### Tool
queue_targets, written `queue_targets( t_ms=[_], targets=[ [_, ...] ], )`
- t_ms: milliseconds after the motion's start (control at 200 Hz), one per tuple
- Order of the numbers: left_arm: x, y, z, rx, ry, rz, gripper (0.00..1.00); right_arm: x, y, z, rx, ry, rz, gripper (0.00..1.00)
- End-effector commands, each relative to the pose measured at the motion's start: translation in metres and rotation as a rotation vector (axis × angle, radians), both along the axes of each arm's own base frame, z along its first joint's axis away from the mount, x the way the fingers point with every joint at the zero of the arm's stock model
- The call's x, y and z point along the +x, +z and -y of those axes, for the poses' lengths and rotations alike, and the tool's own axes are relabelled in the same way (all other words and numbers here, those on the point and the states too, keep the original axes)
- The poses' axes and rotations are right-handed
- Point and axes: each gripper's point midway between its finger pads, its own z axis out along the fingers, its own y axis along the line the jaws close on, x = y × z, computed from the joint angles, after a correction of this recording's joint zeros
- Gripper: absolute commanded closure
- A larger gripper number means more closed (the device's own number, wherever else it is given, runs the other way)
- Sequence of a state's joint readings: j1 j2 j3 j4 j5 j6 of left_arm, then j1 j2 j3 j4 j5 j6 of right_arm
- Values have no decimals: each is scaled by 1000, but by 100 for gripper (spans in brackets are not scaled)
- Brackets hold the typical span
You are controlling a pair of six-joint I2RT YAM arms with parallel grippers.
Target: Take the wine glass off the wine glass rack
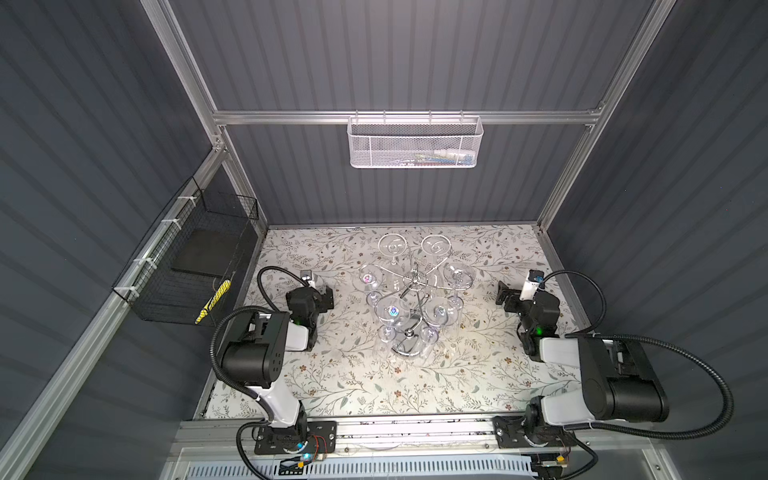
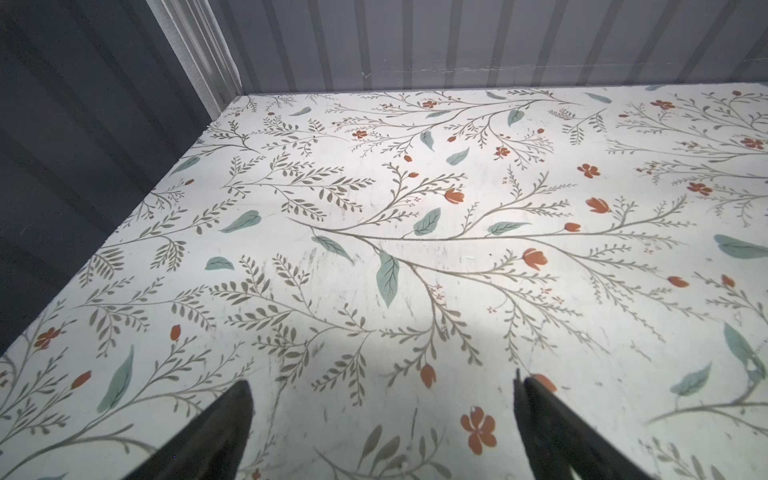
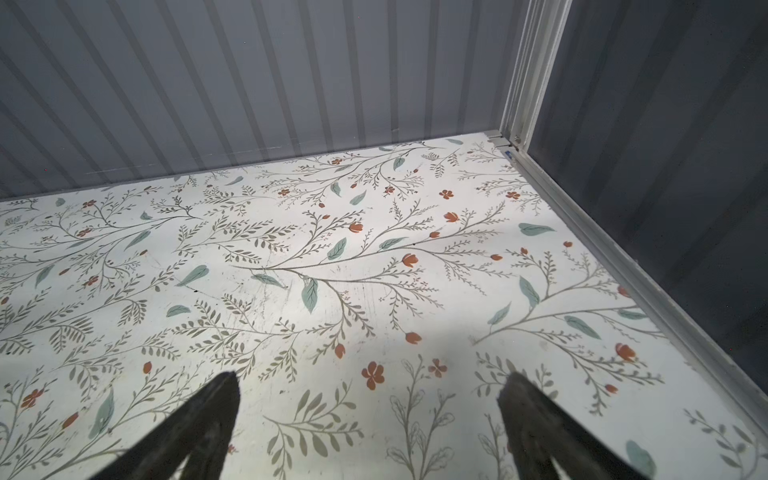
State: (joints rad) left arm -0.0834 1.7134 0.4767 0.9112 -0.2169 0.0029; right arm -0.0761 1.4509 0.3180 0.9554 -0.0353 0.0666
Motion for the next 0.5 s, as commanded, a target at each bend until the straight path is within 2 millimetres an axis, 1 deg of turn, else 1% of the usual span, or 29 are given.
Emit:
queue_targets(
  t_ms=[0, 495],
  targets=[
    [-2, -3, -4, 5, 15, -7, 0, 3, 4, -1, -10, 11, 11, 1],
    [-2, -3, -4, 6, 14, -5, 0, 3, 4, -2, -12, 13, 11, 1]
  ],
)
